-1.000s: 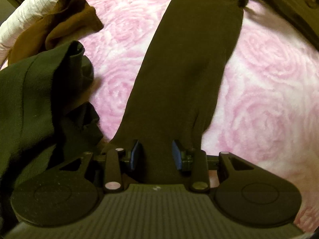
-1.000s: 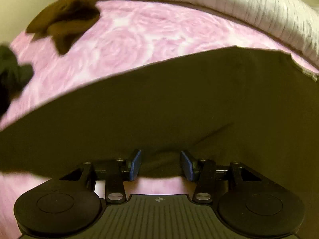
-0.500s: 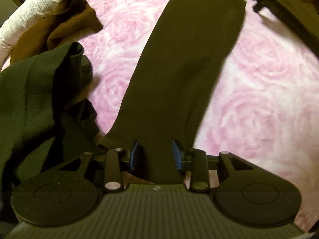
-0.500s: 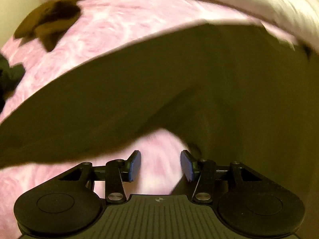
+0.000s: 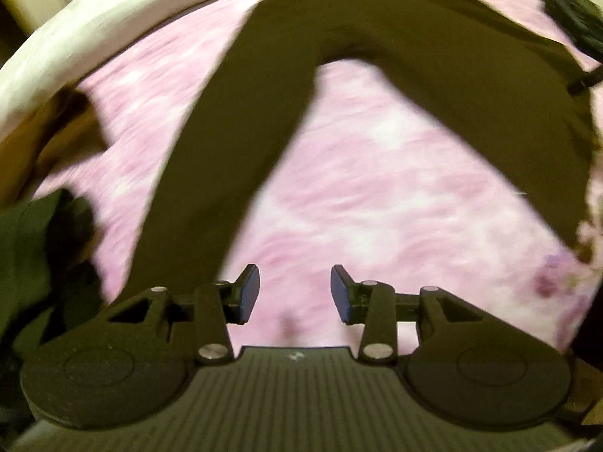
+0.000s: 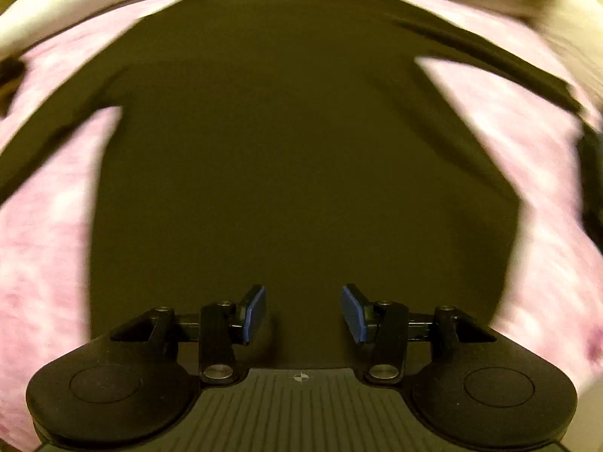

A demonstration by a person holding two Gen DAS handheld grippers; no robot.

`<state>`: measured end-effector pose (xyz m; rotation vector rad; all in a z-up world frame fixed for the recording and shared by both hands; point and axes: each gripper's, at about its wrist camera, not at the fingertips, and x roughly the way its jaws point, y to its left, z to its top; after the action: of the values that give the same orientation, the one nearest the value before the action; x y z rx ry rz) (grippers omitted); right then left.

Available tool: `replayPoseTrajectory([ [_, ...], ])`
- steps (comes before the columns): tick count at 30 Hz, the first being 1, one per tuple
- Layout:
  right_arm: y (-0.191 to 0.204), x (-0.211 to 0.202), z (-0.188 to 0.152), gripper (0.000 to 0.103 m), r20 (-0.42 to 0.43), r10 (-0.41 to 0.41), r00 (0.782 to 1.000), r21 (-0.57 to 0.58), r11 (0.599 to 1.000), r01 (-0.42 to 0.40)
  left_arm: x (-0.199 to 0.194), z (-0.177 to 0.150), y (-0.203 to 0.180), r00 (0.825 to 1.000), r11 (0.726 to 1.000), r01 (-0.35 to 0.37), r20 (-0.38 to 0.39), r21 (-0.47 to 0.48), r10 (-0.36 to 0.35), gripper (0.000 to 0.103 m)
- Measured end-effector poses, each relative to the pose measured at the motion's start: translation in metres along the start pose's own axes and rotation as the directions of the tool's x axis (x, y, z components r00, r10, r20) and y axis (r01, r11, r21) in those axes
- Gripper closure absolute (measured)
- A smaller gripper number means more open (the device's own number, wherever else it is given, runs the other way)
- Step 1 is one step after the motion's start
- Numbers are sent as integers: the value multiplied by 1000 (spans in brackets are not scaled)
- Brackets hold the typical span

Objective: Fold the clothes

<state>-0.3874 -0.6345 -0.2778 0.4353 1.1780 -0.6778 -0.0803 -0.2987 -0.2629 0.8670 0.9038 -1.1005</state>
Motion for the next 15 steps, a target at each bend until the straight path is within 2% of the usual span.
replayPoseTrajectory([
  [2, -46, -5, -10, 55, 5, -41, 999, 69, 997, 40, 0, 12, -35, 999, 998, 33, 13, 59, -33, 67],
  [4, -79, -2, -18, 55, 10, -77, 997, 79, 994, 76, 1, 26, -78, 998, 990, 56, 17, 132, -59, 67],
  [7, -107, 7, -38, 52, 25, -75, 997, -54, 996, 76, 2, 48, -144, 993, 969, 92, 45, 228, -105, 64],
  [10, -121, 17, -58, 46, 64, -4, 998, -159, 987, 14, 6, 75, -215, 982, 942, 145, 74, 303, -175, 61],
  [13, -131, 25, -80, 45, 92, 48, 995, -299, 954, -19, 19, 101, -284, 976, 912, 155, 86, 380, -202, 60],
  [15, -134, 27, -91, 45, 124, 72, 990, -404, 915, -16, 29, 117, -324, 972, 898, 165, 86, 409, -218, 59],
])
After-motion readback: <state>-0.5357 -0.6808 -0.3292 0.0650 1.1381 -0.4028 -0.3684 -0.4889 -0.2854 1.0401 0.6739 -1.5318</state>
